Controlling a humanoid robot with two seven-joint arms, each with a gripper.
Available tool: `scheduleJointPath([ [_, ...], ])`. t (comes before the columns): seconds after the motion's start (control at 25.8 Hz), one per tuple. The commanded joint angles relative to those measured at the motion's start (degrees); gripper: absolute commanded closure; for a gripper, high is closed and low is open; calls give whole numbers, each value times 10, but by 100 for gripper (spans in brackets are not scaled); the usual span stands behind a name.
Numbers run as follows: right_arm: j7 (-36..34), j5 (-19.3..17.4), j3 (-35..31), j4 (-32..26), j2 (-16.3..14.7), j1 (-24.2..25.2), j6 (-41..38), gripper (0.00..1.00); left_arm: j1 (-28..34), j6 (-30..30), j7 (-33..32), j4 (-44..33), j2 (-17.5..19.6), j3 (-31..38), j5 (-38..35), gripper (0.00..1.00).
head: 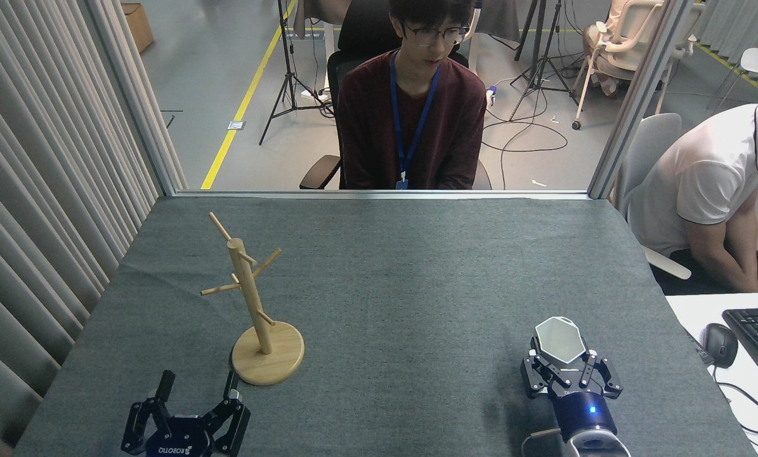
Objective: Hang cup on storage rack
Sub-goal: 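Carry the white cup with the right gripper toward the left gripper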
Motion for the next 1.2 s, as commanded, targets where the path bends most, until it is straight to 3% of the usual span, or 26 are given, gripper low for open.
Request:
scheduleJointPath([
  [0.0,-8,-1,0,-6,2,4,-3,40,1,-1,0,1,1,-1,-1,0],
  [0.08,-16,-2,1,-31,3,11,-6,40,3,-8,2,2,1,-2,-5,0],
  [0.23,-17,-3,2,-145,8,64,-8,40,4,-15,4,6,18,-46,-57,0],
  [0.39,-14,3,45,-235,36,98,-4,40,1,-17,4,13,18,-96,-112,1],
  [0.54,-14,68,112,-287,67,112,0,40,-5,-15,4,27,16,-147,-167,1],
  [0.7,-13,124,143,-311,128,128,-2,41,-7,-12,3,32,10,-191,-201,1],
  [0.81,-13,154,174,-313,145,131,-1,41,-14,-9,3,41,9,-211,-202,1],
  [1.16,-10,158,216,-338,173,175,-2,40,-14,-7,3,42,7,-218,-202,1],
])
